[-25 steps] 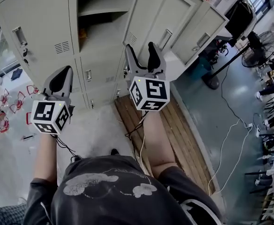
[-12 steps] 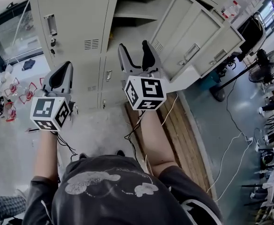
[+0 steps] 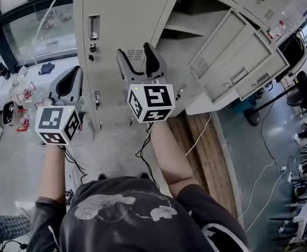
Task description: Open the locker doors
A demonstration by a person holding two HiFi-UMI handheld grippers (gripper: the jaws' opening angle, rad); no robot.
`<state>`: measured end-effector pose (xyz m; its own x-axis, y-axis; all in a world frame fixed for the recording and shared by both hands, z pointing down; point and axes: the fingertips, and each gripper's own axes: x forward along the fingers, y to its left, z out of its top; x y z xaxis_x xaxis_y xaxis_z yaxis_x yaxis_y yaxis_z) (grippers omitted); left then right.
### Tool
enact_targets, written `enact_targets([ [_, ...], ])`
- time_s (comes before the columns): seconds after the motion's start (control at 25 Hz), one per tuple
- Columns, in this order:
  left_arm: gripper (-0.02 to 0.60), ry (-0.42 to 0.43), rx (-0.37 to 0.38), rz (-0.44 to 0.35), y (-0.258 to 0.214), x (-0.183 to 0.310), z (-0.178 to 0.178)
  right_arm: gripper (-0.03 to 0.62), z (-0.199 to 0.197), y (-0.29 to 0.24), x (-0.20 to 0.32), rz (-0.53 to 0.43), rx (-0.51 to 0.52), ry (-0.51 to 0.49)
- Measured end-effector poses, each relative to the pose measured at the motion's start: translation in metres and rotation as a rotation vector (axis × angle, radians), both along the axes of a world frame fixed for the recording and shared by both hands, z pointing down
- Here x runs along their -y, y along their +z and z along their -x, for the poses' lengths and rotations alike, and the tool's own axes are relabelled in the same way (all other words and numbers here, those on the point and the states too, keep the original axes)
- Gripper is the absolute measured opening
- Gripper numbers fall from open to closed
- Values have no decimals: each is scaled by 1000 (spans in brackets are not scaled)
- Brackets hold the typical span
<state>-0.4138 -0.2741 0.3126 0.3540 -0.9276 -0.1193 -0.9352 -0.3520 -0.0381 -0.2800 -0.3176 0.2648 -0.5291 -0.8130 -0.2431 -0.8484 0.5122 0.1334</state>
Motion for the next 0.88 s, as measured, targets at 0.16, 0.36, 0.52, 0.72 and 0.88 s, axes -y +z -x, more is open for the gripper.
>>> enact_targets([
  [0.16,8,-34,12,3,4,5,38,298,47,6,12,15,-16,-46],
  [0.36,8,-73,-9,14,10,12,77,298,98,17,31,54,-25,-107],
  [0.52,8,-84,-21,23,15,17,98,296,127,27,50,98,-29,-138],
  [0.72,8,-93,-28,36,22,26,116,297,150,34,80,147,-37,-151],
  [0.88,8,-88,-26,42,26,31,123,296,156,35,99,167,-26,-136],
])
